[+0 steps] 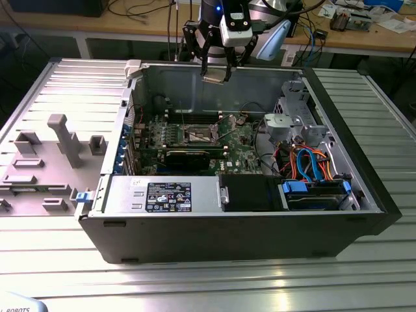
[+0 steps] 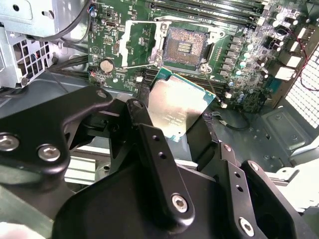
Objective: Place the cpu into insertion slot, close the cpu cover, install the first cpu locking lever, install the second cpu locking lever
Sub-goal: 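Place the cpu into insertion slot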
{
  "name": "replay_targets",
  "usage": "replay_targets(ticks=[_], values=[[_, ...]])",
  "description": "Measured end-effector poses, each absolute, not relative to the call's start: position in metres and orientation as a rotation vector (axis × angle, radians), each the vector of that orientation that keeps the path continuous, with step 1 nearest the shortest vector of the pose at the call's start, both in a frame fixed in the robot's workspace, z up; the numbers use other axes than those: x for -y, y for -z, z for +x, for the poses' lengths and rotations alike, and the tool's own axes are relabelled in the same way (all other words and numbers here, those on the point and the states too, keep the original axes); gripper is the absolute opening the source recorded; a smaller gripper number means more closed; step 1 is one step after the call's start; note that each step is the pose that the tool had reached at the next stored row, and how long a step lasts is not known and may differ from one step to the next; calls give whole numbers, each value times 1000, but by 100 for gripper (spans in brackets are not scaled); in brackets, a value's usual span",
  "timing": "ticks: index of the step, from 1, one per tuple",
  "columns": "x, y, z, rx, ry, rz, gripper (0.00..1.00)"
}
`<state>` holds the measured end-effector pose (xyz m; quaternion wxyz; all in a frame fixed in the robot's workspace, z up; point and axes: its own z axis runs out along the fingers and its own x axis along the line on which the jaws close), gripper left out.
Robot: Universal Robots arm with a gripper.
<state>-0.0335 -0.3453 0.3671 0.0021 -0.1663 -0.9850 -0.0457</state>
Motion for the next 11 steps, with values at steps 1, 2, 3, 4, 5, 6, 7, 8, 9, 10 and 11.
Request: replay_targets(ticks=[1, 2, 3, 4, 5, 6, 7, 8, 9, 10, 11], values=[[345, -367, -34, 3090, 143, -522, 54], [345, -367, -34, 3090, 143, -522, 54], [345, -367, -33, 3090, 143, -522, 54], [345, -367, -33, 3090, 143, -522, 54], [345, -367, -33, 3090, 143, -524, 54], [345, -367, -33, 3090, 143, -526, 54], [345, -367, -33, 3089, 143, -530, 54], [345, -367, -33, 3088, 144, -538, 54], [345, -367, -33, 3087, 143, -544, 54], [345, -367, -33, 3086, 144, -553, 54], [345, -367, -33, 3085, 144, -561, 54]])
